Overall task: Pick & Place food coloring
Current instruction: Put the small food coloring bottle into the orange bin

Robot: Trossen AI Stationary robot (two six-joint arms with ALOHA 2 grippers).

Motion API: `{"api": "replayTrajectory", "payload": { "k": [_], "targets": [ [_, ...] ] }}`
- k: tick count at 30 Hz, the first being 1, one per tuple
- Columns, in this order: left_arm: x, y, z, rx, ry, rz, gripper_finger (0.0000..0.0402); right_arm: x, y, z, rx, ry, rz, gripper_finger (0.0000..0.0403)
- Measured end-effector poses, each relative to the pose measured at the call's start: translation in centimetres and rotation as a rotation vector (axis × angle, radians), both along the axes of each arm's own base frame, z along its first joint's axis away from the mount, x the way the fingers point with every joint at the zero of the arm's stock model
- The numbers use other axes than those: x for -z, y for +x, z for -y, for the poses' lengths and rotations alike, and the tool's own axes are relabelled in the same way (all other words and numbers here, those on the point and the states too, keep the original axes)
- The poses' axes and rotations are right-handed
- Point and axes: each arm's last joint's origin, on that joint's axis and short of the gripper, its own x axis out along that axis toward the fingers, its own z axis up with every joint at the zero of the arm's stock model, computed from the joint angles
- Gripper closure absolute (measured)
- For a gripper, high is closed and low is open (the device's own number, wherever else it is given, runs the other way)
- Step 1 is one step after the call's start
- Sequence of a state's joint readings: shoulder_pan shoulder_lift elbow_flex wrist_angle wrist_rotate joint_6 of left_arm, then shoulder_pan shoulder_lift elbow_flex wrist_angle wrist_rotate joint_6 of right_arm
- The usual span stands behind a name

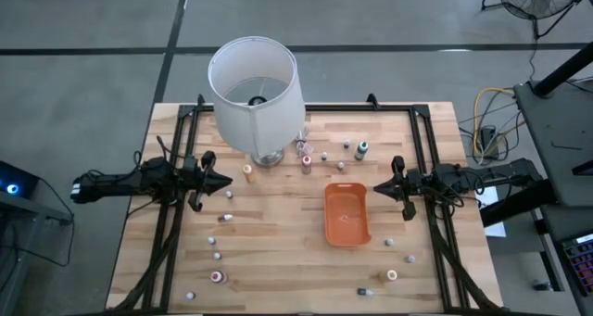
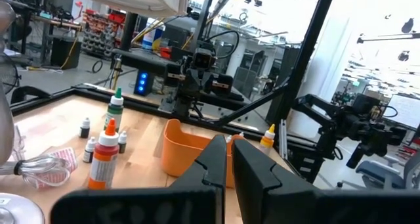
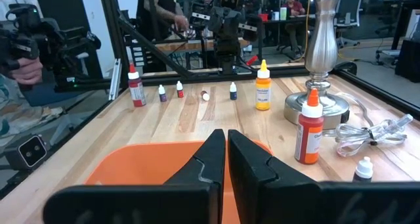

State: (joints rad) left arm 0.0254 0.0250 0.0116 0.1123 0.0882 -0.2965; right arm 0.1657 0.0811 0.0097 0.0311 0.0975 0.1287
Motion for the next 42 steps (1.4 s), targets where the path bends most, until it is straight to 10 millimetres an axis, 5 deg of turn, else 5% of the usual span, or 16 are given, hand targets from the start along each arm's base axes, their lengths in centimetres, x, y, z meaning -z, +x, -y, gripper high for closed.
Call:
{"api": "replayTrajectory", "payload": {
  "k": [11, 25, 35, 42],
  "targets": [
    [-1.9, -0.4, 0.0, -0.009, 0.073, 0.061, 0.0388, 0.0, 0.0, 0.0, 0.0, -0.001, 0.0, 0.039],
    [-8.8, -2.6, 0.2, 0.036, -0.012, 0.134, 0.0238, 0.0, 0.0, 0.0, 0.0, 0.0, -0.001, 0.039],
    [-15.2, -4.8, 0.3, 0.076, -0.059, -0.071, 0.0232, 0.0, 0.0, 0.0, 0.0, -0.001, 0.0, 0.039],
    [-18.5, -4.1, 0.4, 0.121, -0.126, -0.177, 0.0232, 0.0, 0.0, 0.0, 0.0, 0.0, -0.001, 0.039]
  ]
}}
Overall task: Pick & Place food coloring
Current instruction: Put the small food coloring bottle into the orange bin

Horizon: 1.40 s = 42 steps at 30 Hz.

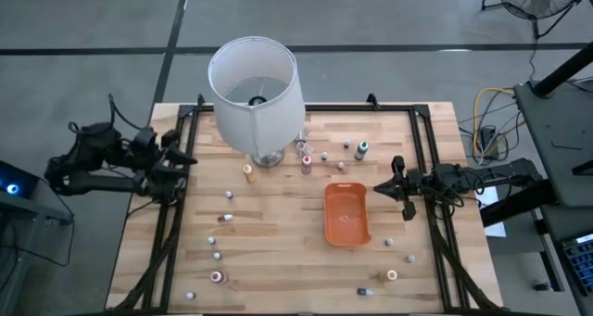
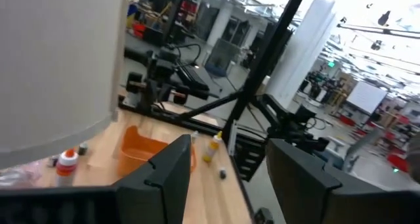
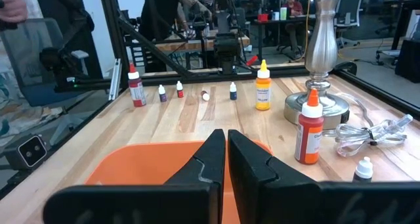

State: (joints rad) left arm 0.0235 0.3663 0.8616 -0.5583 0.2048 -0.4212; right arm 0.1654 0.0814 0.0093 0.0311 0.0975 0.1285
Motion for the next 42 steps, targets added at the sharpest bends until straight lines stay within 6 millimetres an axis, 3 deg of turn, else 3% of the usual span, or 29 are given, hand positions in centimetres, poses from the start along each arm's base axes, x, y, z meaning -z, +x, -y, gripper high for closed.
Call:
{"api": "replayTrajectory", "payload": {
  "k": [10, 24, 32, 42],
  "targets": [
    [-3.9, 2.2, 0.2, 0.075, -0.068, -0.041, 0.0233, 0.0, 0.0, 0.0, -0.001, 0.0, 0.0, 0.039],
    [-7.3, 4.7, 2.0, 0.192, -0.265, -0.215, 0.0266, 0.0, 0.0, 0.0, 0.0, 0.0, 0.0, 0.039],
    [-9.3, 5.8, 4.0, 0.165, -0.242, -0.269, 0.0283, 0.0, 0.0, 0.0, 0.0, 0.0, 0.0, 0.039],
    [-11.1, 8.6, 8.0, 0.09, -0.145, -0.286, 0.029, 0.0, 0.0, 0.0, 0.0, 0.0, 0.0, 0.039]
  ]
}}
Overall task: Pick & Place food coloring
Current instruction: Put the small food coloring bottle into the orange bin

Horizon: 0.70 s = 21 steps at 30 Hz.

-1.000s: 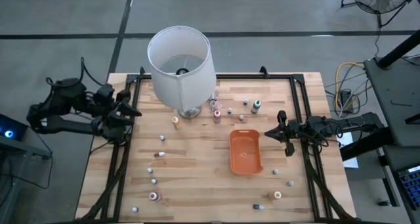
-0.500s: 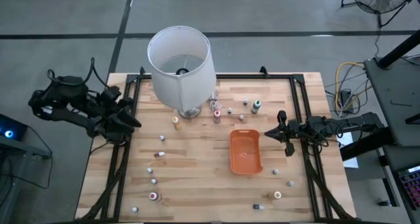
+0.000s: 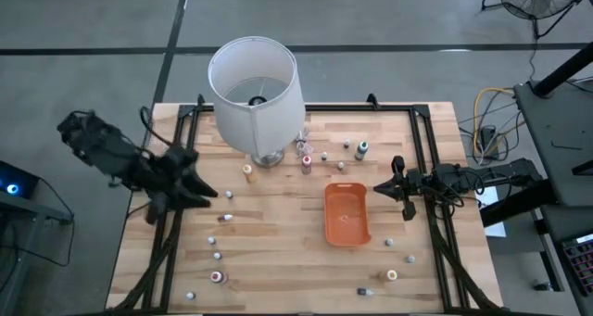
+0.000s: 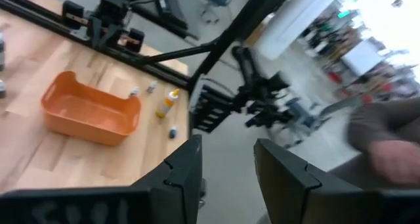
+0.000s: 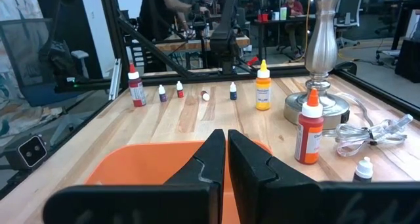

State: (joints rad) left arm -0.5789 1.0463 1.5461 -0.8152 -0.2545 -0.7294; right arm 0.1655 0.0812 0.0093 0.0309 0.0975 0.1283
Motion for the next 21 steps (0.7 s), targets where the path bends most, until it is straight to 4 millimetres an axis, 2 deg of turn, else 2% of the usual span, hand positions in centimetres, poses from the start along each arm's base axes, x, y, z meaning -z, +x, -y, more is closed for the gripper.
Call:
{"api": "replayTrajectory", "payload": {
  "k": [8, 14, 17, 21],
  "targets": [
    [0.4, 3.3, 2.9, -0.062, 0.085, -0.053, 0.029, 0.0, 0.0, 0.0, 0.0, 0.001, 0.0, 0.039],
    [2.9, 6.0, 4.5, -0.202, 0.203, -0.166, 0.029, 0.0, 0.0, 0.0, 0.0, 0.001, 0.0, 0.039],
    [3.5, 6.6, 4.8, -0.264, 0.234, -0.209, 0.029, 0.0, 0.0, 0.0, 0.0, 0.001, 0.0, 0.039],
    [4.8, 6.4, 4.9, -0.306, 0.275, -0.308, 0.029, 0.0, 0.0, 0.0, 0.0, 0.0, 0.0, 0.039]
  ]
}}
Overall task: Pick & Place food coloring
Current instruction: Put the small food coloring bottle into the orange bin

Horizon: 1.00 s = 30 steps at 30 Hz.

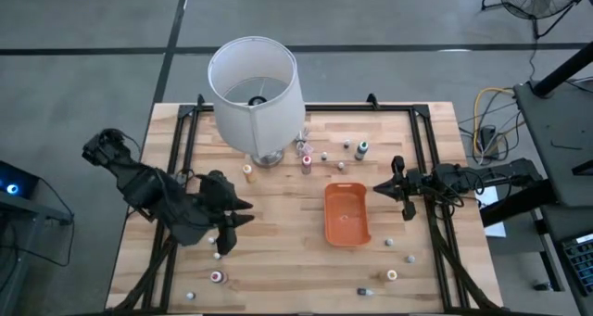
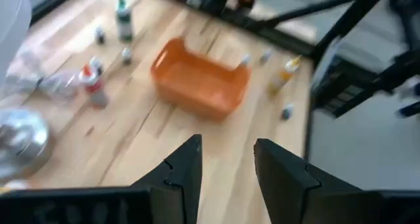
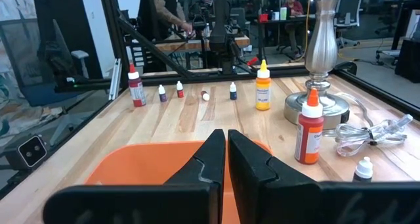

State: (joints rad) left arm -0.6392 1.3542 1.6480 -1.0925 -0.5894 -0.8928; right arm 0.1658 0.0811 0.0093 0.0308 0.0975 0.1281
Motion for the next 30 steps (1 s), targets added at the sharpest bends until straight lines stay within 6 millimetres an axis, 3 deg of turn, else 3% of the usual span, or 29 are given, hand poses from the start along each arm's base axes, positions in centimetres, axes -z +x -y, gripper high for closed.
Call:
{"api": "replayTrajectory", "payload": {
  "k": [12, 30],
  "targets": [
    [1.8, -2.9, 0.6, -0.031, 0.06, -0.191, 0.029, 0.0, 0.0, 0.0, 0.0, 0.001, 0.0, 0.039],
    [8.9, -4.7, -0.4, -0.083, 0.178, -0.412, 0.0289, 0.0, 0.0, 0.0, 0.0, 0.001, 0.0, 0.039]
  ]
}}
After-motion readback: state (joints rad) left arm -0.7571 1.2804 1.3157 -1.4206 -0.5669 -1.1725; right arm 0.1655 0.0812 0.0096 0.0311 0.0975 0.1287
